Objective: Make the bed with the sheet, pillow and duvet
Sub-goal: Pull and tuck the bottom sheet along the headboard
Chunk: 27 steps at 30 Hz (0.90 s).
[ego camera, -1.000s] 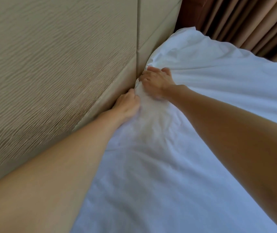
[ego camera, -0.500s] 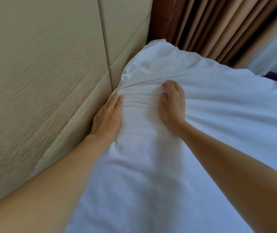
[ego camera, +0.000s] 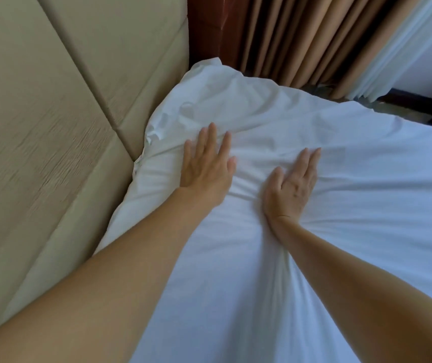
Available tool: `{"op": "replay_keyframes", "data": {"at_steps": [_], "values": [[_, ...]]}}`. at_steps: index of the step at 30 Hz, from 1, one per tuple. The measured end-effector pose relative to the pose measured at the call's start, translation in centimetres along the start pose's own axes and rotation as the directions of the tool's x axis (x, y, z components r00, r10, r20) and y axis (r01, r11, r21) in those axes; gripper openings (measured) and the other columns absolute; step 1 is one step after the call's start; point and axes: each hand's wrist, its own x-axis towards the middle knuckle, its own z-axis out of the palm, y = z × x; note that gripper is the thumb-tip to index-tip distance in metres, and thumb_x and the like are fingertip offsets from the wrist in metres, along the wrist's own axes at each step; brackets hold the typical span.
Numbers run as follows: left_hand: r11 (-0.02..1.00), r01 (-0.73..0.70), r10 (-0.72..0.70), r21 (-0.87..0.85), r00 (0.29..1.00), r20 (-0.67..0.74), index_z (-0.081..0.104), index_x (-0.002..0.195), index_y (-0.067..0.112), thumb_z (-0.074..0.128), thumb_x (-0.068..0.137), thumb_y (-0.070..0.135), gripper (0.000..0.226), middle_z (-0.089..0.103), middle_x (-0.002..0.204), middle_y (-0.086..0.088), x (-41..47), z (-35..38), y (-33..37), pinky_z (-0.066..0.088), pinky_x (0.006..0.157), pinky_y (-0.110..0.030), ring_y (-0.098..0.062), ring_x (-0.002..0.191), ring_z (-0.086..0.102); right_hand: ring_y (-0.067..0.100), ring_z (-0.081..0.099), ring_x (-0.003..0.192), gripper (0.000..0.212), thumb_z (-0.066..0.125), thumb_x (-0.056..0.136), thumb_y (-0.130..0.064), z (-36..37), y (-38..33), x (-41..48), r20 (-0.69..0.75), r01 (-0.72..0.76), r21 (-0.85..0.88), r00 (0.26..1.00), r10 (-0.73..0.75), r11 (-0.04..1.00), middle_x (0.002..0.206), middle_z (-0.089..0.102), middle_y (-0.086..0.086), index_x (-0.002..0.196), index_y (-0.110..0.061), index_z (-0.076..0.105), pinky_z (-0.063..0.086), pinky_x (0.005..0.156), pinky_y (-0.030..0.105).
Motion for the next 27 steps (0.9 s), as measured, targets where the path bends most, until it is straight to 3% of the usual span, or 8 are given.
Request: {"op": "replay_keyframes", "data": {"at_steps": [2,7,14,17,19,21,24,27], "values": [[0.998,0.007,-0.005,0.070,1.000,-0.027,0.001,0.151,0.015,0.017,0.101,0.038,0.057,-0.007,0.158,-0.016,0.5,2.2,1.4,-0.002,0.117,-0.049,-0.025,0.147,-0.005,0.025,0.012,0.146,0.077,0.023,0.082,-0.041,0.5,0.4,0.9,-0.021,0.016,0.012,1.000,-0.016,1.000,0.157,0.011,0.016,0.146,0.000,0.023,-0.004,0.114,0.017],[0.990,0.006,0.024,0.144,0.978,-0.205,0.044,0.139,0.012,0.020,0.091,0.036,0.059,0.043,0.143,-0.018,1.7,4.9,3.0,0.034,0.106,-0.051,-0.028,0.133,0.043,0.022,0.016,0.145,0.075,0.015,0.082,-0.041,1.5,0.9,2.7,-0.039,0.012,-0.042,0.999,-0.014,0.999,0.156,0.021,0.011,0.145,-0.004,0.029,-0.011,0.110,0.010],[0.990,-0.113,0.131,0.079,0.948,-0.289,0.053,0.132,0.007,0.030,0.089,0.034,0.055,0.053,0.135,-0.018,5.0,4.2,2.6,0.043,0.100,-0.046,-0.030,0.124,0.053,0.022,0.018,0.145,0.072,0.015,0.084,-0.042,2.2,0.8,3.6,-0.063,0.007,-0.131,0.998,-0.015,0.991,0.155,0.023,0.011,0.145,-0.007,0.032,-0.009,0.112,0.015],[0.999,-0.036,0.017,-0.039,0.911,-0.412,0.032,0.143,0.000,0.043,0.090,0.038,0.066,0.033,0.147,-0.026,6.3,1.8,0.2,0.029,0.110,-0.047,-0.037,0.136,0.036,0.022,0.016,0.145,0.074,0.016,0.083,-0.046,2.1,0.6,3.7,-0.042,0.011,-0.199,0.999,-0.020,0.980,0.156,0.021,0.009,0.146,-0.011,0.029,-0.011,0.112,0.015],[0.950,0.214,-0.269,-0.226,0.929,-0.252,0.004,0.149,0.001,0.056,0.084,0.051,0.098,0.003,0.155,-0.025,7.0,-0.4,-1.4,0.006,0.117,-0.046,-0.035,0.145,0.007,0.023,0.017,0.145,0.074,0.018,0.083,-0.048,2.1,0.6,3.8,-0.029,0.010,-0.227,0.999,-0.017,0.974,0.156,0.022,0.009,0.147,-0.011,0.029,-0.008,0.113,0.019],[0.876,0.362,-0.414,-0.319,0.904,-0.111,-0.002,0.149,0.003,0.067,0.072,0.059,0.118,0.004,0.155,-0.020,7.6,-2.3,-2.4,0.011,0.115,-0.044,-0.034,0.144,0.009,0.024,0.019,0.144,0.074,0.020,0.083,-0.049,2.1,0.5,3.9,-0.022,0.011,-0.253,1.000,-0.017,0.967,0.155,0.023,0.009,0.146,-0.012,0.030,-0.004,0.113,0.023],[0.897,0.343,-0.372,-0.280,0.927,-0.057,0.031,0.135,0.004,0.076,0.064,0.056,0.099,0.037,0.137,-0.018,8.8,-3.7,-3.1,0.032,0.102,-0.041,-0.034,0.126,0.037,0.025,0.022,0.143,0.074,0.022,0.083,-0.049,2.1,0.4,3.9,-0.023,0.013,-0.279,1.000,-0.020,0.960,0.154,0.026,0.010,0.145,-0.011,0.032,-0.003,0.113,0.023],[0.919,0.255,-0.249,-0.301,0.967,0.060,0.042,0.115,0.003,0.073,0.076,0.042,0.063,0.051,0.117,-0.016,9.8,-4.0,-3.1,0.038,0.083,-0.037,-0.034,0.111,0.050,0.026,0.022,0.143,0.074,0.023,0.082,-0.049,2.1,0.4,4.0,-0.018,0.011,-0.289,1.000,-0.016,0.957,0.154,0.026,0.010,0.145,-0.011,0.033,-0.002,0.113,0.024]]}}
